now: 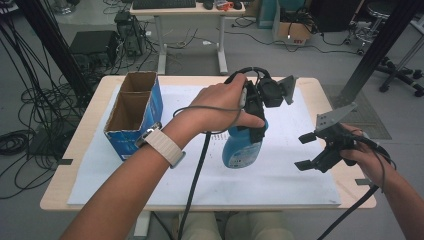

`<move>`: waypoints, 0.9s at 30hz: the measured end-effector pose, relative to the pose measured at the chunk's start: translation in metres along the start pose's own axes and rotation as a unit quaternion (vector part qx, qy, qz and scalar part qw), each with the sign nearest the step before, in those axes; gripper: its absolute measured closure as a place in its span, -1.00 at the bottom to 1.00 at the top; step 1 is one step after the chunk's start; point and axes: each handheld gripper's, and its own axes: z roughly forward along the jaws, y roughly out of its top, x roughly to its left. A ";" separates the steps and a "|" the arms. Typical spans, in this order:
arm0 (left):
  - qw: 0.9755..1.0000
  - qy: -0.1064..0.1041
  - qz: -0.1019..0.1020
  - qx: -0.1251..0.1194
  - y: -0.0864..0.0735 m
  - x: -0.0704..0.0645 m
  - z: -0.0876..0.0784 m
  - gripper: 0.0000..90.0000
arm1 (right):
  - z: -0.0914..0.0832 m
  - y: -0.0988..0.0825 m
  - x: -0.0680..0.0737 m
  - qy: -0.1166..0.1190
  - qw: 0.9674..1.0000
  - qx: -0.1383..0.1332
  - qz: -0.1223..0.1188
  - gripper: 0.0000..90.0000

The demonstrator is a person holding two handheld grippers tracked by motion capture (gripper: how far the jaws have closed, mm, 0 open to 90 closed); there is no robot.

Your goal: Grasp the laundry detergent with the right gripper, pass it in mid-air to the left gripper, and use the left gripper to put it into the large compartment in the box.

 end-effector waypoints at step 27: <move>0.965 0.074 -0.250 -0.026 -0.011 0.063 -0.065 -0.17 | -0.007 -0.001 -0.012 -0.056 0.998 0.024 0.017 -0.90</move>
